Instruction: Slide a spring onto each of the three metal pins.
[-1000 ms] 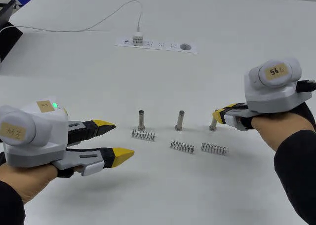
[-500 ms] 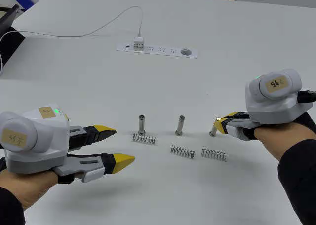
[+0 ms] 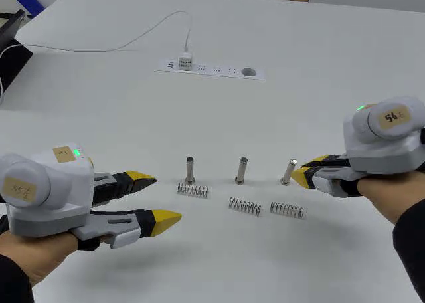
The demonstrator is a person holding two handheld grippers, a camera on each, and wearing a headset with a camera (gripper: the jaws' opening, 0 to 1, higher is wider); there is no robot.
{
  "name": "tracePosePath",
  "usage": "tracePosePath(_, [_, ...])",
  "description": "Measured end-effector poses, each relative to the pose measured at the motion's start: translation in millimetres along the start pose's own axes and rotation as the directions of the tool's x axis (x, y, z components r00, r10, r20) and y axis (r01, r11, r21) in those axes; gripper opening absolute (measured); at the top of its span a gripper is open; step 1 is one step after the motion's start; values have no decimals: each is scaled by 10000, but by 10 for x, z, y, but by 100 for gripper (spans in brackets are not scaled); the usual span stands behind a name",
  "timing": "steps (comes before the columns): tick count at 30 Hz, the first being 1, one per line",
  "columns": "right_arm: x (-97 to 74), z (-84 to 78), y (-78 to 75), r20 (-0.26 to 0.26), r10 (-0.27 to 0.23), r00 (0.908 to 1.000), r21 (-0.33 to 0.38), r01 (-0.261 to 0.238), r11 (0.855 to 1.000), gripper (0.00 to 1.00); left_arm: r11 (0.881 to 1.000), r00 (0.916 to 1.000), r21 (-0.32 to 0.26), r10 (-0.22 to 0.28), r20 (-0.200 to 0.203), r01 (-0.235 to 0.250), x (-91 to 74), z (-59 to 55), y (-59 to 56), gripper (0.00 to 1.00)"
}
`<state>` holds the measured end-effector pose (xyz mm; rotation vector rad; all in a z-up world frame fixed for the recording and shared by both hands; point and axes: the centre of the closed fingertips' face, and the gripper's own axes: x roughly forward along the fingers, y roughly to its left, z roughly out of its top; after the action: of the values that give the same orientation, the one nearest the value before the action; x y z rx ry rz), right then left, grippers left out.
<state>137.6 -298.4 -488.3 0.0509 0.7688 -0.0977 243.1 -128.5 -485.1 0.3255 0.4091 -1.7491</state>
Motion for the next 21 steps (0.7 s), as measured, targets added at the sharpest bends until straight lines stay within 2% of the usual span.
tracePosePath(3, [-42,-22,101,-107,412,9991,-705,-418,9966,14,10000,10000,7,1,7,-1,3,3,0,47])
tracePosePath(6, [-38,-40,190,-197,825,9964,-1106,-842,9903,14,10000,10000,25,1,24,-2,8,14,-8,47])
tracePosePath(7, [-27,-65,270,-359,1238,9917,-1286,-1274,9835,14,10000,10000,31,-9,34,9,10,20,-15,47])
tracePosePath(9, [0,-105,346,-631,1572,9856,-1594,-1654,9733,14,10000,10000,58,-25,40,25,12,26,-26,47])
tracePosePath(10, [23,-154,413,-992,1855,9776,-1945,-2019,9599,14,10000,10000,77,-43,34,43,12,29,-35,47])
tracePosePath(11, [51,-190,426,-1242,1921,9735,-2213,-2159,9510,14,10000,10000,81,-53,32,53,12,29,-39,47])
tracePosePath(12, [81,-220,469,-1524,2056,9667,-2638,-2403,9342,14,9999,10000,88,-60,22,60,12,28,-43,47])
tracePosePath(13, [101,-237,495,-1711,2118,9622,-2852,-2542,9241,14,9999,10000,93,-62,16,62,12,27,-45,47])
tracePosePath(17, [202,-219,516,-2039,1984,9587,-3429,-2598,9027,14,9999,10000,83,-76,3,76,14,23,-55,47])
tracePosePath(19, [247,-250,532,-2425,2038,9485,-3712,-2848,8838,14,9999,10000,103,-94,-7,94,15,21,-60,47])
tracePosePath(21, [290,-290,516,-2854,1857,9403,-4143,-2957,8608,14,9999,10000,93,-95,-11,95,14,19,-61,47])
